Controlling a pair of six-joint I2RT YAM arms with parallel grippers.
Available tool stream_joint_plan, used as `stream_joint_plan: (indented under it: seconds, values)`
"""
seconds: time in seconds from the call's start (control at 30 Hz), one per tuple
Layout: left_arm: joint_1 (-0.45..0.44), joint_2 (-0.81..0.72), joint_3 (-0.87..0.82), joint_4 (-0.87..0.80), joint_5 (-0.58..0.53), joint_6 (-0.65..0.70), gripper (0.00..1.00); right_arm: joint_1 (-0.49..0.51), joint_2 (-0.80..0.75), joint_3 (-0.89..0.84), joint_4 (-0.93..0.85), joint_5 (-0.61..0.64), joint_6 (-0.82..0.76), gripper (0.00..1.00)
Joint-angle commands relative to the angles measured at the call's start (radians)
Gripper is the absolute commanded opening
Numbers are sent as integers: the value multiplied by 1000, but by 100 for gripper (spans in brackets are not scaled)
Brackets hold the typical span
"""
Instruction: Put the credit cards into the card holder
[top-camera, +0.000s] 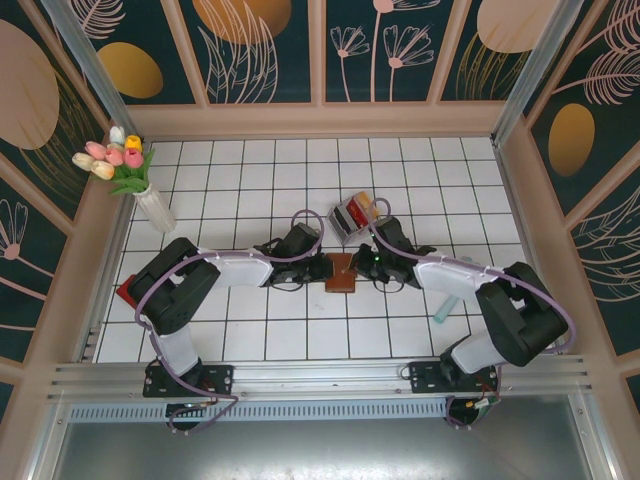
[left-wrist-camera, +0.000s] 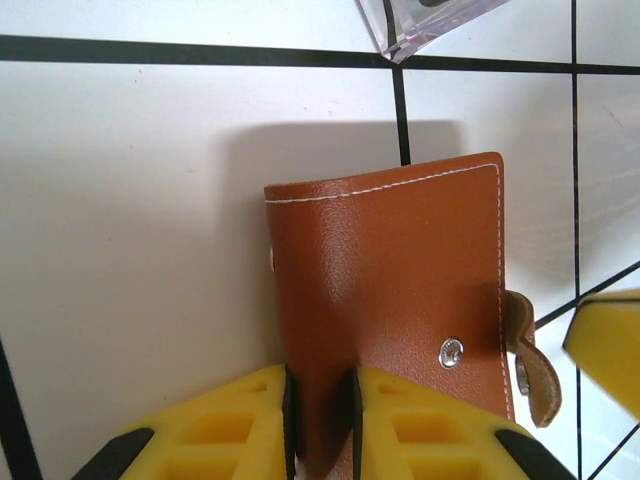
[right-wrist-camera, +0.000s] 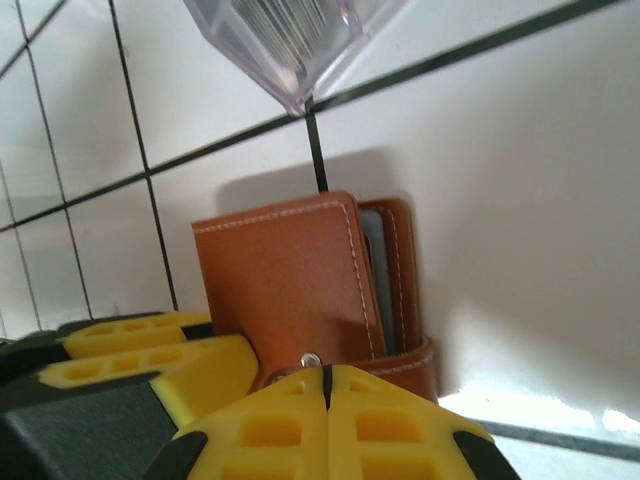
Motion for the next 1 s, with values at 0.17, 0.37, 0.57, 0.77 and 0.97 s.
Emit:
stream_joint_plan:
  seconds: [0.17, 0.37, 0.57, 0.77, 0.97]
  values:
    - [-9, 40, 7, -79, 3, 29, 23, -22, 46, -31, 103, -102, 22, 0]
    - [-10, 41, 8, -79, 8, 35, 25, -36, 12, -74, 109, -85, 41, 0]
    - [-10, 43, 7, -85, 7, 42, 26, -36, 18, -79, 126, -94, 49, 0]
    - [-10, 39, 8, -85, 14, 47, 34, -33, -36, -70, 59, -46, 30, 1]
    - [-10, 42, 20, -94, 18, 71, 38, -26, -66, -83, 34, -55, 24, 1]
